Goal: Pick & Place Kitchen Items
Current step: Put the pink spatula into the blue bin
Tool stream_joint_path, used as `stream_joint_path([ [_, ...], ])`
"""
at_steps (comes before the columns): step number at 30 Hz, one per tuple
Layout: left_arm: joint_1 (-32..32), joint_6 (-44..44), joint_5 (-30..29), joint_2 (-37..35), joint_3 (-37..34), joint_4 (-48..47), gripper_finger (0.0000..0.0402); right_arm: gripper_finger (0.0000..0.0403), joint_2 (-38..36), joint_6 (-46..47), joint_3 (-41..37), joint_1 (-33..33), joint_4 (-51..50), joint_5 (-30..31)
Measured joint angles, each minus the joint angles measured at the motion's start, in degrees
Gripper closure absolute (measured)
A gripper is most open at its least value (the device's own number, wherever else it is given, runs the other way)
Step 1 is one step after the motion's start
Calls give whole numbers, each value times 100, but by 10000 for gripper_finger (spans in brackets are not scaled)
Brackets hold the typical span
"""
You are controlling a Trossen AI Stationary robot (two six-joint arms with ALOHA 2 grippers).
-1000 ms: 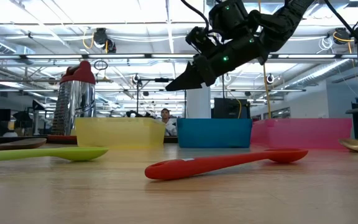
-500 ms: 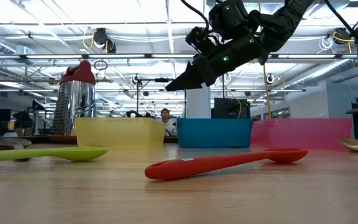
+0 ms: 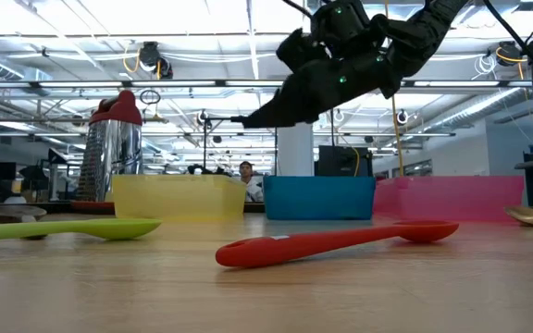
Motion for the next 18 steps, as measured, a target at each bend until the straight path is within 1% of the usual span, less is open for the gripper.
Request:
stream_joint_path([
  [2,2,11,-12,0,0,-4,368,257,0,45,0,79,5,-380],
  [3,4,32,-15,0,0,-4,367,257,0,48,-1,128,2,-470],
  [11,11,120,-61,0,0,-13,370,257,4,-231,-2,501,172,-472],
  [18,108,322,-44,0,19,-15,370,257,125,-239,-9,855,269,-477],
])
